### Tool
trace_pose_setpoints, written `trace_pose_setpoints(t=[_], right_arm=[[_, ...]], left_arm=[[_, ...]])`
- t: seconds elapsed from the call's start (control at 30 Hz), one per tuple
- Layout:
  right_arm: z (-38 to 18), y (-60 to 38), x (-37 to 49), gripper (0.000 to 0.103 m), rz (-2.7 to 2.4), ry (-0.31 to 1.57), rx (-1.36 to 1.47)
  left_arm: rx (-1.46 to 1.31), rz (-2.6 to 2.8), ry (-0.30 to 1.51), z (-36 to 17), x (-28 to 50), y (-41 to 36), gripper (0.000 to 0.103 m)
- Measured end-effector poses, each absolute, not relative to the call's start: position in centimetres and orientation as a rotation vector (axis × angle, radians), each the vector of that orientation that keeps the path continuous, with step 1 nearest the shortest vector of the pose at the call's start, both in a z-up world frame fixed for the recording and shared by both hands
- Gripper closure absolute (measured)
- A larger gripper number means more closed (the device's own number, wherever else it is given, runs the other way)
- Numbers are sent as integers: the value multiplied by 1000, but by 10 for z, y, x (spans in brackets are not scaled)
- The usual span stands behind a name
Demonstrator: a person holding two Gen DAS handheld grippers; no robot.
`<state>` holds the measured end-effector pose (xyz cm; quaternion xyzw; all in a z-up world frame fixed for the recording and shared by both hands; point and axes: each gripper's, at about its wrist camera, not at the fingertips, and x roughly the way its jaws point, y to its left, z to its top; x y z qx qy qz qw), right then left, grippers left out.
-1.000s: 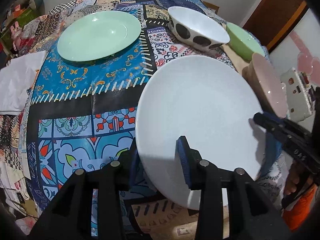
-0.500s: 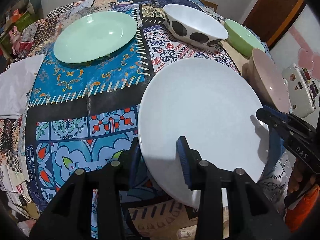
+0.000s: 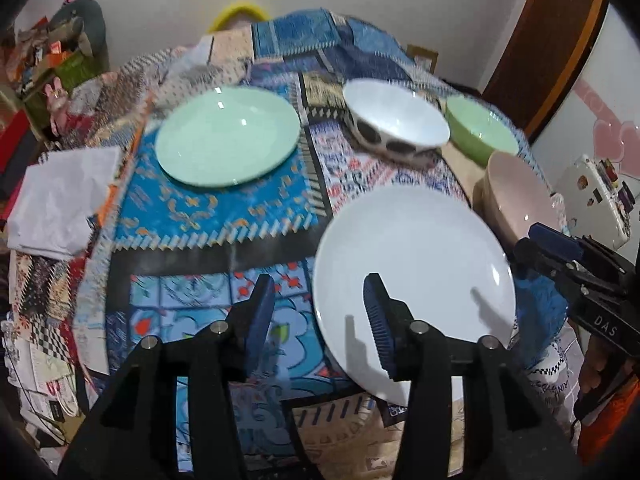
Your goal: Organize plates and bowls
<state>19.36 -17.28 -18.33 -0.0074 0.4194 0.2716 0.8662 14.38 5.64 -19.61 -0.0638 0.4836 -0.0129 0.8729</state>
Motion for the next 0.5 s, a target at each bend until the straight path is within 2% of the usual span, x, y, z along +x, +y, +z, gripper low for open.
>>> trace_pose_setpoints(t=[0.07, 0.1, 0.13, 0.17, 0.27, 0.33, 0.5], right_arm=[[-178, -165, 196, 58, 590, 874, -15], [-175, -161, 198, 54, 600, 871, -15], [-174, -158, 199, 47, 605, 865, -16], [-172, -154, 200, 44, 609, 855, -17], [-165, -139, 204, 38, 628, 824, -36], [-163, -131, 208, 34, 642, 814, -45], [-161, -106, 221, 33, 666, 810, -66]], left_arm=[[-126, -17, 984, -186, 143, 61, 57], [-125, -12, 972, -182, 143, 65, 56], [-125, -6, 960, -177, 143, 69, 53], [-125, 2, 949, -174, 144, 72, 46], [-126, 24, 908, -164, 145, 86, 33], [-119, 48, 892, -162, 150, 97, 29], [-160, 82, 902, -167, 168, 123, 29]])
